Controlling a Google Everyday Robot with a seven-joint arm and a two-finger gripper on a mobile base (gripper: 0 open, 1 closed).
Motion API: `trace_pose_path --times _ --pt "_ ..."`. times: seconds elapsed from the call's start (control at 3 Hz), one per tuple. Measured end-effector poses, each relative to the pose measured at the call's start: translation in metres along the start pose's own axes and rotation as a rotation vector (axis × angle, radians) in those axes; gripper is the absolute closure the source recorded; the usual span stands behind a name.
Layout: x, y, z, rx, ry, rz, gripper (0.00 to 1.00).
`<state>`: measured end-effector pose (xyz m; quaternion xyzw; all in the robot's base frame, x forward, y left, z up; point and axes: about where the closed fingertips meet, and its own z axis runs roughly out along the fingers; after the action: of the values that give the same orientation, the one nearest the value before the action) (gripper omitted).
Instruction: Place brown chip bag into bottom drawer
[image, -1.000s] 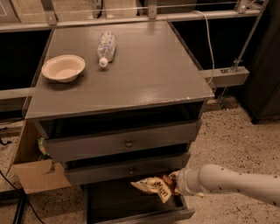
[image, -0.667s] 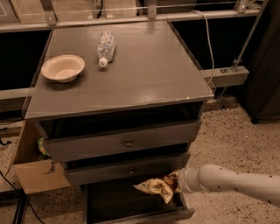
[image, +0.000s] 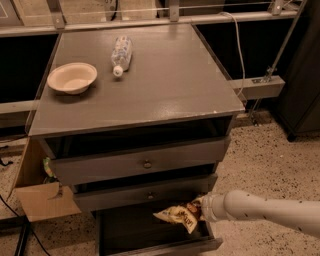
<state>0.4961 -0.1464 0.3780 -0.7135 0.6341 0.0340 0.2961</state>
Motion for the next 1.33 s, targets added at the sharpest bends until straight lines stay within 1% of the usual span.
trace_pose_path --times 0.33,0.67,1.0,1.33 --pt "0.008 0.002 0.018 0.011 -0.005 -0.004 1.00" --pt "0.021 0.001 0.038 0.038 -0.012 -0.007 1.00" --pt "0.032 0.001 0.059 0.052 -0.022 -0.005 1.00" --pt "0.030 0.019 0.109 0.082 -0.083 -0.039 1.00"
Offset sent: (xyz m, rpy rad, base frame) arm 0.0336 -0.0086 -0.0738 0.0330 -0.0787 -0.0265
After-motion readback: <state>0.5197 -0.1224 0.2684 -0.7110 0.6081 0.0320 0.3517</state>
